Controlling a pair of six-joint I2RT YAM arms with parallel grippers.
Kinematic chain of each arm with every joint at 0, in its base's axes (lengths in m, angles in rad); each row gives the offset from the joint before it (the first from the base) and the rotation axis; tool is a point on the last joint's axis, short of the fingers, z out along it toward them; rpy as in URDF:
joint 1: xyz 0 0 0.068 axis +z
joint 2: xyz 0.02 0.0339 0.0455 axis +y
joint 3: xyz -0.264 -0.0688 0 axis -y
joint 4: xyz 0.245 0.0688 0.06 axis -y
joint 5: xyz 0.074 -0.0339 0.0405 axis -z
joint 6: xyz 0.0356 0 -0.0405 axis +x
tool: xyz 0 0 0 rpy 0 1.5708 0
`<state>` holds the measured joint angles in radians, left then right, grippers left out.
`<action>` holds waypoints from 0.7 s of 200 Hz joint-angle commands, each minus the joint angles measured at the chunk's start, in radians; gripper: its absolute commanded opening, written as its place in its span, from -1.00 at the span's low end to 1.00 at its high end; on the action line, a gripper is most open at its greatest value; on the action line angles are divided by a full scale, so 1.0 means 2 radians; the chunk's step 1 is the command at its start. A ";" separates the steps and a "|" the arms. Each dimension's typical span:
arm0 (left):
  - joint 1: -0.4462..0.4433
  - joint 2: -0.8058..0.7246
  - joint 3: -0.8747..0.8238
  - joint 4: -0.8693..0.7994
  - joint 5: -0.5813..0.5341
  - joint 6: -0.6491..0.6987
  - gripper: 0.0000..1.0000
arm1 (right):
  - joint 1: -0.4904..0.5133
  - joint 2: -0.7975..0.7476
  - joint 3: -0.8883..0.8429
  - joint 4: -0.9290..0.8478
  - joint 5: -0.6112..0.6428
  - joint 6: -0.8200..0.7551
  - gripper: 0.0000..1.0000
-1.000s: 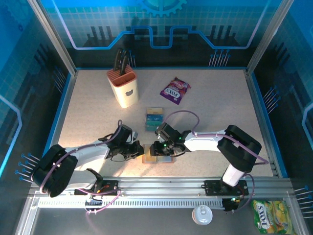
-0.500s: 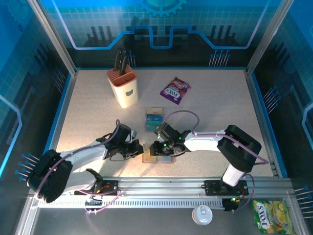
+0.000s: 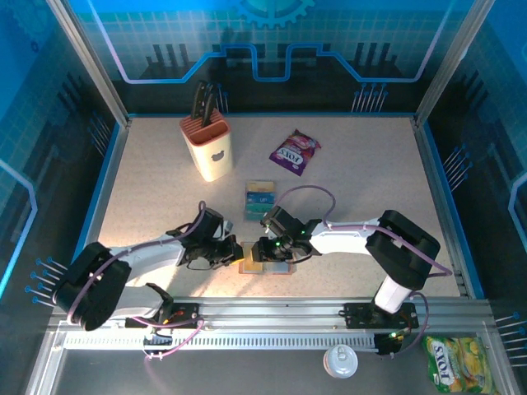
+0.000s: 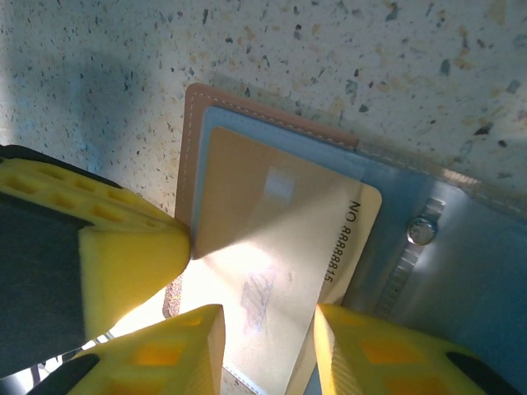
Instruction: Take the credit cards out of the card holder
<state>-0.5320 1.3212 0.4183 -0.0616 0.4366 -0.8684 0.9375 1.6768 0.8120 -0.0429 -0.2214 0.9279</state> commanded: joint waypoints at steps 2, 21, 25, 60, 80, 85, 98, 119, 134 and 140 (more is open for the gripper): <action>0.004 0.018 0.006 0.001 0.006 0.005 -1.00 | 0.008 -0.003 0.010 -0.002 -0.006 0.005 -0.31; 0.003 0.025 0.001 0.001 0.000 0.006 -1.00 | 0.008 -0.002 0.010 0.001 -0.008 0.003 -0.31; 0.003 0.025 0.001 0.002 0.000 0.006 -1.00 | 0.008 -0.002 0.010 0.002 -0.008 0.003 -0.31; 0.003 0.028 -0.003 0.002 0.000 0.006 -1.00 | 0.008 0.007 0.008 0.013 -0.015 0.005 -0.34; 0.004 0.029 -0.003 0.002 0.000 0.007 -1.00 | 0.008 0.010 0.003 0.031 -0.024 0.011 -0.48; 0.004 0.030 -0.003 0.002 0.000 0.006 -1.00 | 0.008 0.010 0.001 0.034 -0.026 0.011 -0.51; 0.003 0.033 -0.003 0.003 0.000 0.007 -1.00 | 0.009 0.010 0.001 0.038 -0.029 0.012 -0.54; 0.004 0.036 -0.002 0.005 0.002 0.006 -1.00 | 0.009 0.011 0.001 0.032 -0.025 0.012 -0.53; 0.003 0.035 -0.002 0.003 0.001 0.006 -1.00 | 0.009 0.011 0.004 0.017 -0.018 0.010 -0.45; 0.004 0.034 -0.001 0.002 0.000 0.006 -1.00 | 0.009 0.012 0.006 0.005 -0.014 0.010 -0.44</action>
<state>-0.5320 1.3624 0.4187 -0.0162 0.4538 -0.8646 0.9379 1.6859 0.8120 -0.0021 -0.2512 0.9443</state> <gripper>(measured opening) 0.056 0.264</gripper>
